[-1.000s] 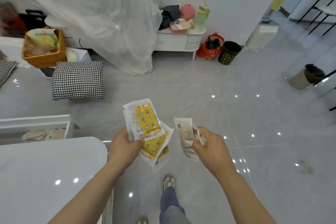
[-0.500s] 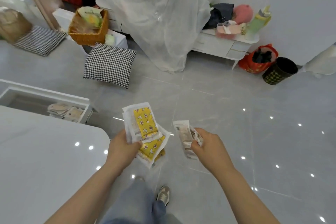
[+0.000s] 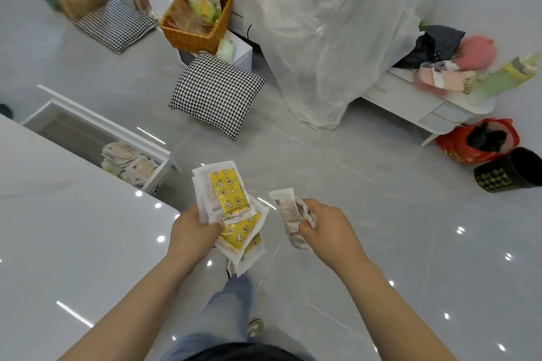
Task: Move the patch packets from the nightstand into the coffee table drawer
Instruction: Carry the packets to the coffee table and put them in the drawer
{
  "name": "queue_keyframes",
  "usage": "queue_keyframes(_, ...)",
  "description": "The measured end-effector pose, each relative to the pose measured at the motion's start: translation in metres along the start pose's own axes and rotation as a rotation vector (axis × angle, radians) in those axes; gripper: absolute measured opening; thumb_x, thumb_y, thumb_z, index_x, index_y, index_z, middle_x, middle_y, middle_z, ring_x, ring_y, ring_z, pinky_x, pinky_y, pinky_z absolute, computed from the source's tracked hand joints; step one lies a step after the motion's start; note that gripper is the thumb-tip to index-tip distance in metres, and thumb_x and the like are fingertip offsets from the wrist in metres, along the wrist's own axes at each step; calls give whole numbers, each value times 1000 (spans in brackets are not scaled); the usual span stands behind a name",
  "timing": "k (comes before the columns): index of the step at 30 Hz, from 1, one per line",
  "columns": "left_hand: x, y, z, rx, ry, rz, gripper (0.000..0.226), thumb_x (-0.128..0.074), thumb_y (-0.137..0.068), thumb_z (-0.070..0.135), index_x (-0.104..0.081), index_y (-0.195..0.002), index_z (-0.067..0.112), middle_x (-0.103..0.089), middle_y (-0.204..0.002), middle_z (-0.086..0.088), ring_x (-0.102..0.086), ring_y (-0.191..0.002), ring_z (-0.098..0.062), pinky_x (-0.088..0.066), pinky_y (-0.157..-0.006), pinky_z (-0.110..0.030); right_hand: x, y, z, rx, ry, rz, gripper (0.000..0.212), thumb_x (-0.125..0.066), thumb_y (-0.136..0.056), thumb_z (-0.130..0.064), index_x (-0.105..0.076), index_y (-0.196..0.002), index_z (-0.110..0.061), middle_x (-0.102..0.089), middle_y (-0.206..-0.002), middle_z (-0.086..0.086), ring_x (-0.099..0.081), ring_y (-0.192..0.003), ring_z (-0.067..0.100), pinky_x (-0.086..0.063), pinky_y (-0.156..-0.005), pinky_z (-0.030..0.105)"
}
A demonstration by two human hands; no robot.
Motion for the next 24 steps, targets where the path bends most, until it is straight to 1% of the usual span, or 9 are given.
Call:
queue_keyframes(3, 16, -21, 6, 35, 34, 17, 26, -66, -83, 14, -62, -108, 21, -68, -105, -4, -65, -96, -27, -54, -88, -48, 0, -32, -19, 38, 48, -44, 37, -52, -86, -12, -60, -122, -18, -70, -100, 7, -63, -87, 26, -52, -74, 36)
queue_keyframes(7, 41, -50, 9, 95, 101, 65, 29, -66, -81, 12, -62, -109, 20, -68, -106, -5, -65, -97, -28, -54, -87, -48, -3, -78, -46, 94, 88, -95, 34, -53, -84, -12, -61, -117, -18, -70, -94, 7, -63, -82, 25, -51, -70, 35)
queue_keyframes(10, 59, -66, 12, 132, 158, 114, 31, -67, -72, 22, -60, -102, 26, -68, -105, -4, -65, -96, -28, -54, -86, -49, -6, -110, -68, 143, 107, -139, 31, -52, -82, -11, -62, -111, -17, -69, -88, 7, -62, -77, 26, -49, -66, 35)
queue_keyframes(13, 72, -81, 15, 168, 188, 151, 36, -61, -62, 33, -59, -98, 29, -67, -101, -1, -65, -94, -26, -55, -85, -47, -10, -144, -90, 203, 133, -183, 29, -51, -82, -10, -63, -108, -15, -68, -85, 7, -61, -75, 26, -48, -65, 34)
queue_keyframes(17, 86, -104, 19, 217, 239, 227, 45, -58, -58, 32, -61, -102, 24, -68, -101, -2, -65, -93, -27, -55, -84, -48, -16, -189, -115, 285, 181, -244, 26, -52, -82, -10, -63, -105, -10, -68, -85, 9, -60, -74, 26, -50, -66, 37)
queue_keyframes(19, 91, -117, 24, 241, 280, 261, 41, -57, -58, 31, -60, -99, 27, -68, -101, -3, -65, -94, -28, -55, -85, -48, -17, -215, -126, 325, 210, -278, 26, -51, -81, -10, -63, -104, -10, -68, -85, 9, -59, -72, 25, -50, -65, 37)
queue_keyframes(22, 98, -137, 39, 278, 340, 324, 26, -57, -58, 32, -56, -84, 35, -67, -99, -2, -65, -95, -30, -54, -86, -49, -12, -258, -142, 379, 242, -318, 26, -51, -82, -10, -63, -105, -12, -68, -85, 7, -60, -72, 23, -50, -64, 35)
queue_keyframes(24, 102, -148, 51, 298, 383, 375, 22, -57, -58, 32, -54, -80, 36, -66, -98, -1, -65, -96, -31, -54, -87, -50, -7, -286, -153, 423, 260, -341, 26, -51, -82, -10, -63, -106, -13, -68, -84, 7, -61, -73, 22, -50, -64, 35)
Point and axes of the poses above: each hand's wrist, its own y-axis away from the middle knuckle, its own x-axis out of the back of the hand, z = x × y, the point moved 10 cm from there along -y, towards the middle knuckle
